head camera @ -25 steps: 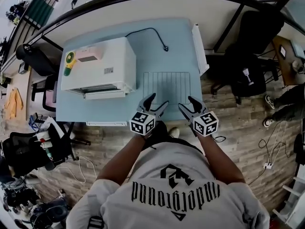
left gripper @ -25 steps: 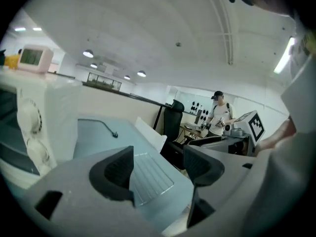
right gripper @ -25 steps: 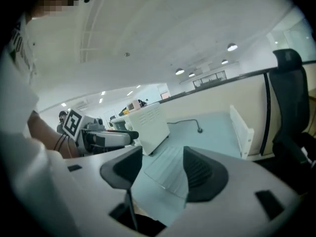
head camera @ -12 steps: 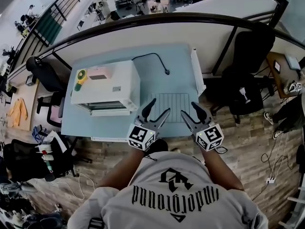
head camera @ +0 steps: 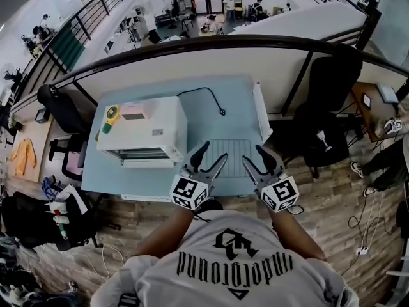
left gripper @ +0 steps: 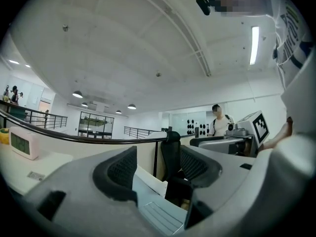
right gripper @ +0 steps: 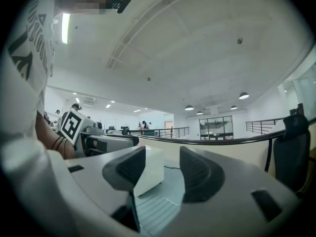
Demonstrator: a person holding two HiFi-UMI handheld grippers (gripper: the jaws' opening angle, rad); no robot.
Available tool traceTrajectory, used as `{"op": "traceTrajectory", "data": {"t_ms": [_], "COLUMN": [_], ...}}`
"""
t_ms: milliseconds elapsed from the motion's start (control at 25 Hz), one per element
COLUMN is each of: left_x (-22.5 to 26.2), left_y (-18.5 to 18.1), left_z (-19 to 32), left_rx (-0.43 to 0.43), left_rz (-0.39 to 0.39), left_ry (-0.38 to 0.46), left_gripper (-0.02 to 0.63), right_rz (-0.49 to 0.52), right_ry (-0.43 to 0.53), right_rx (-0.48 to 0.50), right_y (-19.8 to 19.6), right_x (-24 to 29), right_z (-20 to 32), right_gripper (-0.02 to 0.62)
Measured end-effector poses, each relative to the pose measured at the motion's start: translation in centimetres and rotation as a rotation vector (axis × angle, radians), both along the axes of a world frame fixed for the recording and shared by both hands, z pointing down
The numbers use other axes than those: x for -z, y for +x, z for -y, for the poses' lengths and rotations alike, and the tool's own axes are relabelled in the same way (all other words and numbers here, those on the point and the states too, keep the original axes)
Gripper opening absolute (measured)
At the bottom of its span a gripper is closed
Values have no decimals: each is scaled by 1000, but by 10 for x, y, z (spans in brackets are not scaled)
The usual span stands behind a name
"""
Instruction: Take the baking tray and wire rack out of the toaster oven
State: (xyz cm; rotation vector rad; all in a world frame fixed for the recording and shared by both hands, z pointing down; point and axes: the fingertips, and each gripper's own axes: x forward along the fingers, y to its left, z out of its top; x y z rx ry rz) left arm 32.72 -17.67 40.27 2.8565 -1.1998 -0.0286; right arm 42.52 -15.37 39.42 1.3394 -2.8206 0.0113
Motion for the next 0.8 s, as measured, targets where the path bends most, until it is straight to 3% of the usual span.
{"op": "traceTrajectory", "data": {"t_ms": [240, 800], "left_x": [3, -1], "left_y": [-11, -78], "left_z": [-7, -25], "left_rx": [29, 156], "left_rz": [17, 45], "left_ry": [9, -16], "left_gripper": [278, 270], "right_rz": [4, 23], "right_ry": [3, -7], "right_rx": [27, 141], "right_y": [-11, -74], "right_x": [-1, -6], "right_z": [-1, -3], "right_gripper": [199, 195]}}
